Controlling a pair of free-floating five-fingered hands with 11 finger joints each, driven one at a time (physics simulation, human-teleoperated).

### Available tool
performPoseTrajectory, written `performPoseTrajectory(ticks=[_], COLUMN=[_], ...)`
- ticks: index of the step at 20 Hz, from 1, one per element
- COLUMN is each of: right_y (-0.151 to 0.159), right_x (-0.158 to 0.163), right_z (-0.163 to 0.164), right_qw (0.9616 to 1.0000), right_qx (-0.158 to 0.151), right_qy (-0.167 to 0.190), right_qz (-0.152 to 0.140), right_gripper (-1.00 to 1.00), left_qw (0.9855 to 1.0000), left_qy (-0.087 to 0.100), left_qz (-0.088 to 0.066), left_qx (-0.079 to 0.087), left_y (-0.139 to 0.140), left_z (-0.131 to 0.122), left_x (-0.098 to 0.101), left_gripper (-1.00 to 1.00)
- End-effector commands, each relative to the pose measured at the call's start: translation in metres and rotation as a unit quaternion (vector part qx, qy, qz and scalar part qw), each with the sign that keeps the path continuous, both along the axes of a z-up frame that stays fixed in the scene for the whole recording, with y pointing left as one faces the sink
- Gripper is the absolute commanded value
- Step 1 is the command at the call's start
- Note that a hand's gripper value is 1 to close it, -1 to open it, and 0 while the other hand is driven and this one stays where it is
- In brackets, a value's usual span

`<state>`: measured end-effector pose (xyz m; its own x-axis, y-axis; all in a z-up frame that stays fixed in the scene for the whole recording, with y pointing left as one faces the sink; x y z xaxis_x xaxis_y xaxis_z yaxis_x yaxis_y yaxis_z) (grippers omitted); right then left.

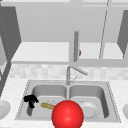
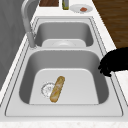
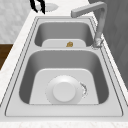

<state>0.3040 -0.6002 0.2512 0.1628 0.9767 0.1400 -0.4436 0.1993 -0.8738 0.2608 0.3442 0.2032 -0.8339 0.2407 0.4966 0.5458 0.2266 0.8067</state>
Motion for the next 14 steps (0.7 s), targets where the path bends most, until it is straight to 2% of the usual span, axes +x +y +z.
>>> performPoseTrajectory(ticks=[1, 6, 9, 14], right_y=[-0.026, -0.049, -0.051, -0.057], right_x=[0.000, -0.005, -0.002, 0.003], right_z=[-0.015, -0.044, -0.071, -0.112], right_qw=[0.9999, 0.9998, 0.9994, 0.9990], right_qx=[0.012, 0.013, -0.001, -0.010], right_qy=[0.004, -0.017, -0.035, -0.042], right_qz=[0.008, 0.001, -0.002, -0.006], right_gripper=[1.00, 1.00, 1.00, 1.00], left_qw=[1.0000, 1.0000, 1.0000, 1.0000], left_qy=[0.000, 0.000, 0.000, 0.000], left_qz=[0.000, 0.000, 0.000, 0.000], left_qx=[0.000, 0.000, 0.000, 0.000], left_y=[0.000, 0.000, 0.000, 0.000], left_z=[0.000, 0.000, 0.000, 0.000], left_x=[0.000, 0.000, 0.000, 0.000], left_gripper=[0.00, 0.00, 0.00, 0.00])
